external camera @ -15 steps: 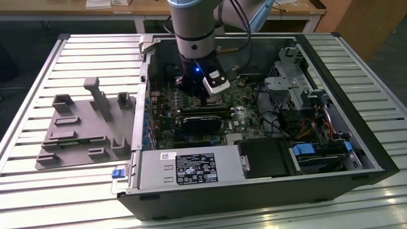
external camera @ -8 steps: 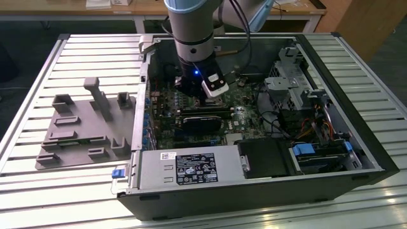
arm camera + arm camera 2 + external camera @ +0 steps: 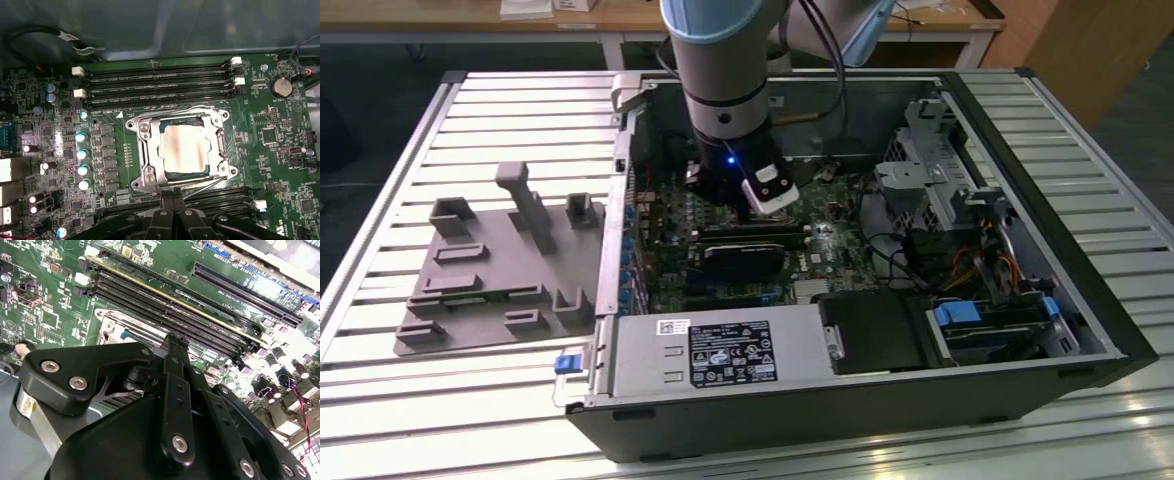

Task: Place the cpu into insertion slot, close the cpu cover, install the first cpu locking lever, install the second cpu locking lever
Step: 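Install the second cpu locking lever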

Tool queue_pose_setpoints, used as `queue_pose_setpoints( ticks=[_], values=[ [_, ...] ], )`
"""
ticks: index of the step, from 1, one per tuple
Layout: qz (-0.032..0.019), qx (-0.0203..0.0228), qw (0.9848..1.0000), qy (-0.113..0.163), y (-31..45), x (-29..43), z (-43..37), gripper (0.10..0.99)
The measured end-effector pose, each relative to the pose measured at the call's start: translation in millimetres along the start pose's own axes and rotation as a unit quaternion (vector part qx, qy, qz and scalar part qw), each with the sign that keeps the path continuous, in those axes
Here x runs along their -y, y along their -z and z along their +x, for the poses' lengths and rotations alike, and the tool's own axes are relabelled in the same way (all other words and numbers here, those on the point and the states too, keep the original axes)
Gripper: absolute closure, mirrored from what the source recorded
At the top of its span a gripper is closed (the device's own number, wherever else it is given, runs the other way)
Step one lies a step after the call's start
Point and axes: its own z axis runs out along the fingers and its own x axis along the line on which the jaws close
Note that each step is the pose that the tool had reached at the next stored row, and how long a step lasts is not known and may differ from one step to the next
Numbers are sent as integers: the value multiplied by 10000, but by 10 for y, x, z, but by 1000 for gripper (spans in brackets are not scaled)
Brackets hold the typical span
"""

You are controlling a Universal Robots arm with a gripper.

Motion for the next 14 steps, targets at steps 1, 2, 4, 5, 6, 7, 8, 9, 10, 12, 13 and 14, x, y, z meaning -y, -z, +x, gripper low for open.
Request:
queue_pose_setpoints(
  ticks=[1,2,4,5,6,7,8,9,10,12,13,14],
  values=[
    [-37,-5,10000,-5,0,13,0,980],
    [-75,-10,10000,-11,-1,25,-1,980],
    [-152,-19,9999,-21,-1,51,-3,980],
    [-193,-25,9998,-27,-1,64,-4,980],
    [-237,-31,9997,-33,-2,78,-5,980],
    [-277,-36,9996,-38,-2,91,-7,980],
    [-313,-40,9995,-43,-4,104,-8,980],
    [-346,-44,9994,-48,-5,115,-9,980],
    [-377,-48,9993,-52,-7,127,-8,980],
    [-433,-55,9990,-60,-13,151,-6,980],
    [-458,-59,9989,-63,-17,164,-5,980],
    [-482,-63,9988,-67,-21,177,-4,980]
  ],
)
